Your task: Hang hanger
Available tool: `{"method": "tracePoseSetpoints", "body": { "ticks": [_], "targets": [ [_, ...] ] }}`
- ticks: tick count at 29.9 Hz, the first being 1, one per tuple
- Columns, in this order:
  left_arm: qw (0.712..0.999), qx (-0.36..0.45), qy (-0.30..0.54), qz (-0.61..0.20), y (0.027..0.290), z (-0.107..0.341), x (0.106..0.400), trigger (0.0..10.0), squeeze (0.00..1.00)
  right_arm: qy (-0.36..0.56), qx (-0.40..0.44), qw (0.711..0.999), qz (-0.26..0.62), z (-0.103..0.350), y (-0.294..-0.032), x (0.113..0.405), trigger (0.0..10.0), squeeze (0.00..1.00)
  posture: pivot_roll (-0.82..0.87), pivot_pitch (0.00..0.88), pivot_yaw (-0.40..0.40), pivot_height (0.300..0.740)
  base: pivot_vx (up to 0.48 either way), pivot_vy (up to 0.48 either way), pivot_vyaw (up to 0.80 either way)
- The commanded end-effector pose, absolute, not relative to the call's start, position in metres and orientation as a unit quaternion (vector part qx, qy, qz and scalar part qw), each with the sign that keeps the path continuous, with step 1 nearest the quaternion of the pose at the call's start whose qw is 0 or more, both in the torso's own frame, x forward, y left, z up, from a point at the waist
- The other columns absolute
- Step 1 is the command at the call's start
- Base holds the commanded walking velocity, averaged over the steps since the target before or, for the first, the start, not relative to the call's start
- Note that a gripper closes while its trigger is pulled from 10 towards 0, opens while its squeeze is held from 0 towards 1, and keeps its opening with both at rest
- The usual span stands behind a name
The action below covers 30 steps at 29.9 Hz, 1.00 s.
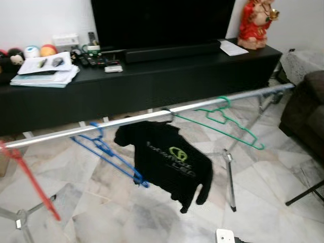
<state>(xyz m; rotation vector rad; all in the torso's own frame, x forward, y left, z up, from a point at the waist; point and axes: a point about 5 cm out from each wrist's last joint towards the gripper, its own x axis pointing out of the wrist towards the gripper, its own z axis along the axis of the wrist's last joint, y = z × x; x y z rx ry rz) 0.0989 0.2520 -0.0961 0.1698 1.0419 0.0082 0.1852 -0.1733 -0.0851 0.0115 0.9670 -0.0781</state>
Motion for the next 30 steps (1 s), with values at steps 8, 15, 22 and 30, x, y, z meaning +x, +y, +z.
{"method": "tracePoseSetpoints", "body": {
  "ticks": [8, 15, 22, 30],
  "targets": [
    [0.854, 0.086, 0.513, 0.01, 0.258, -0.097, 0.09, 10.0, 0.0, 0.461, 0.01, 0.887, -0.034, -0.084, -0.168, 0.188, 10.0, 0.0, -0.07, 0.07, -0.003, 0.74, 0.0, -0.318, 0.0],
    [0.854, 0.085, 0.513, 0.013, 0.258, -0.097, 0.091, 10.0, 0.0, 0.454, 0.019, 0.89, -0.043, -0.084, -0.168, 0.188, 10.0, 0.0, -0.06, 0.061, 0.001, 0.74, 0.0, -0.321, 0.0],
    [0.851, 0.087, 0.518, 0.009, 0.257, -0.098, 0.087, 10.0, 0.0, 0.455, 0.025, 0.889, -0.056, -0.085, -0.169, 0.184, 10.0, 0.0, -0.08, 0.058, 0.017, 0.74, 0.0, -0.321, 0.0],
    [0.844, 0.092, 0.528, 0.0, 0.252, -0.101, 0.078, 10.0, 0.0, 0.454, 0.032, 0.888, -0.067, -0.089, -0.172, 0.174, 10.0, 0.0, -0.1, 0.066, 0.046, 0.74, 0.0, -0.321, 0.0]
  ]
}}
